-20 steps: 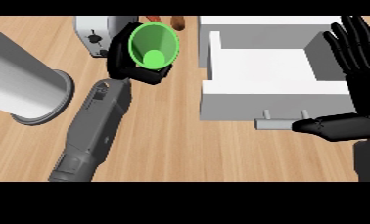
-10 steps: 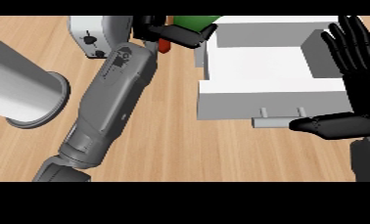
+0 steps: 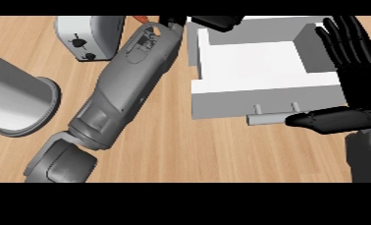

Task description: Pick up the cup, place it into the drawer and close the drawer

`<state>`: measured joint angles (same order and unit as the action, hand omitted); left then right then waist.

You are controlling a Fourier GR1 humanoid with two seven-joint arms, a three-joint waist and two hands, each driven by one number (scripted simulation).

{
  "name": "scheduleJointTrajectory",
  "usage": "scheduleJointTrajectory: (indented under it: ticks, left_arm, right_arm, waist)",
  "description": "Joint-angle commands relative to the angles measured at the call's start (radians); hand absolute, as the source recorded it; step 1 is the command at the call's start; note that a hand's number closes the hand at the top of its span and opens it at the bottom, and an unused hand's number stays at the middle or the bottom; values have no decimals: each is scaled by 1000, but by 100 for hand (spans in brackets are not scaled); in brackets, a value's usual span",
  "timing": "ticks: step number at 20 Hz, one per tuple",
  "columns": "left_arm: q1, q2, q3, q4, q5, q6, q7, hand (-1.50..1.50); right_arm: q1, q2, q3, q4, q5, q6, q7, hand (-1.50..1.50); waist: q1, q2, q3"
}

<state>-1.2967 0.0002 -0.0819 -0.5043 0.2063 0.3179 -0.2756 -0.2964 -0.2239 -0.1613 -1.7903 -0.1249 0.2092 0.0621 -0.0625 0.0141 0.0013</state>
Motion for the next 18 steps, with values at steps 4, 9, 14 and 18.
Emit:
scheduleJointTrajectory:
  ticks: [4,9,14,18]
  left_arm:
    - [-64,0,-120,182,59,2,47,150]
    - [-40,0,-220,222,73,-73,90,150]
    - [-4,0,-265,221,98,-75,56,-150]
    - [15,0,-230,173,190,-45,4,-150]
  right_arm:
    - [-30,3,20,-13,-25,19,24,-150]
    - [-93,7,41,45,7,13,0,-150]
    - [-80,15,57,14,-26,37,17,-150]
    - [-124,43,107,13,-82,88,20,-150]
  waist:
    - [-56,12,1]
    - [-93,29,2]
    - [-128,31,1]
    - [-166,41,0]
